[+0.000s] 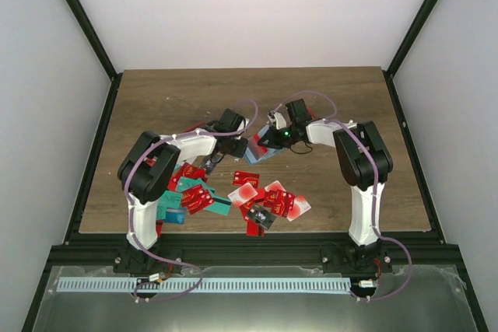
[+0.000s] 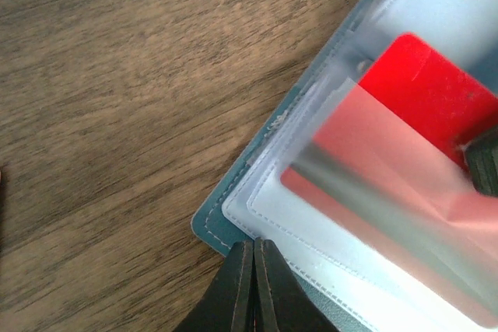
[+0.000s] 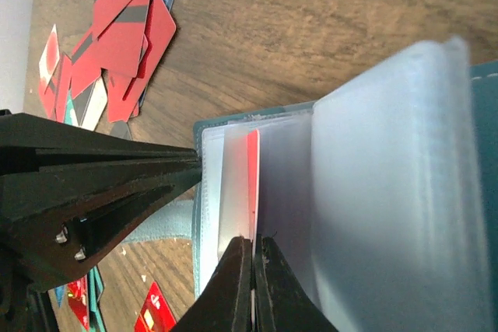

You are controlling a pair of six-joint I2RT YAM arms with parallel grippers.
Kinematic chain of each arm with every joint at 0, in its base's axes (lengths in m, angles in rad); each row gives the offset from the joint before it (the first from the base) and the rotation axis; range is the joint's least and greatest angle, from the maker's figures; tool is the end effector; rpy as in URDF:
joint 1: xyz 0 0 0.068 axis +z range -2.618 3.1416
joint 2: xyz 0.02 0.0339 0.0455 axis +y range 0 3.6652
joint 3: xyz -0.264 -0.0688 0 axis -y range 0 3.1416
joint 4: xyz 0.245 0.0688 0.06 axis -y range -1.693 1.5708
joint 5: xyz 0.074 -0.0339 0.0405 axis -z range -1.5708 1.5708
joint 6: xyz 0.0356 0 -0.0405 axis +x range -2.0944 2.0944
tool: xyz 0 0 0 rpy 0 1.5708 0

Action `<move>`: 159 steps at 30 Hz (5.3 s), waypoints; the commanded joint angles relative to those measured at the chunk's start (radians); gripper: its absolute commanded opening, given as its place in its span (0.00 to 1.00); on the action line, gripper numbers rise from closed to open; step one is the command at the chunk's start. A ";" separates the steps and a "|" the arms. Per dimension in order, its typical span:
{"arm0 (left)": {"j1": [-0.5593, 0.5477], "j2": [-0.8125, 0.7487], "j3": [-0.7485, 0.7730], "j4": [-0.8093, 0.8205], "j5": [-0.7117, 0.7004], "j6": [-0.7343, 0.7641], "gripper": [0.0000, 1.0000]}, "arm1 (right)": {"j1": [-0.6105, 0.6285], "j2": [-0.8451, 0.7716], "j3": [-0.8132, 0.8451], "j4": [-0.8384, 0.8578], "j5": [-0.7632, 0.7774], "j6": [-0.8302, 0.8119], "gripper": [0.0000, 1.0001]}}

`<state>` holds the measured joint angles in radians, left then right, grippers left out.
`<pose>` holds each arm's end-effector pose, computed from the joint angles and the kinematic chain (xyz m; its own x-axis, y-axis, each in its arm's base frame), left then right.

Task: Put the credit cards into the card holder

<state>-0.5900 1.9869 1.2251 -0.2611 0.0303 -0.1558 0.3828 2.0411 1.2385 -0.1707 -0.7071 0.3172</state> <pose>0.3338 -0.2248 0.1357 -0.7890 0.3417 -0.5106 0.4523 0.8855 -0.1064 0.3716 0.1745 0.1308 -0.9230 -0.1160 -0.3670 -0.3527 0.6367 0.6858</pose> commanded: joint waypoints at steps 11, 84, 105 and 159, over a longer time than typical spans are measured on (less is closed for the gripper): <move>-0.008 0.075 0.006 -0.020 0.024 0.004 0.04 | 0.007 0.058 -0.080 0.034 -0.050 0.062 0.01; -0.073 -0.052 -0.069 -0.037 0.077 -0.193 0.09 | 0.042 -0.245 -0.291 0.166 0.210 0.271 0.27; -0.120 -0.068 0.169 -0.186 0.109 -0.185 0.11 | 0.039 -0.220 -0.350 0.179 0.317 0.242 0.13; -0.138 -0.193 0.079 -0.401 -0.014 -0.128 0.26 | 0.020 -0.223 -0.340 0.183 0.221 0.237 0.01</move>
<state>-0.7200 1.8626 1.3846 -0.5831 0.0444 -0.3012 0.4068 1.8240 0.8837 0.0578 -0.4713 0.5648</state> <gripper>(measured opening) 0.256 0.013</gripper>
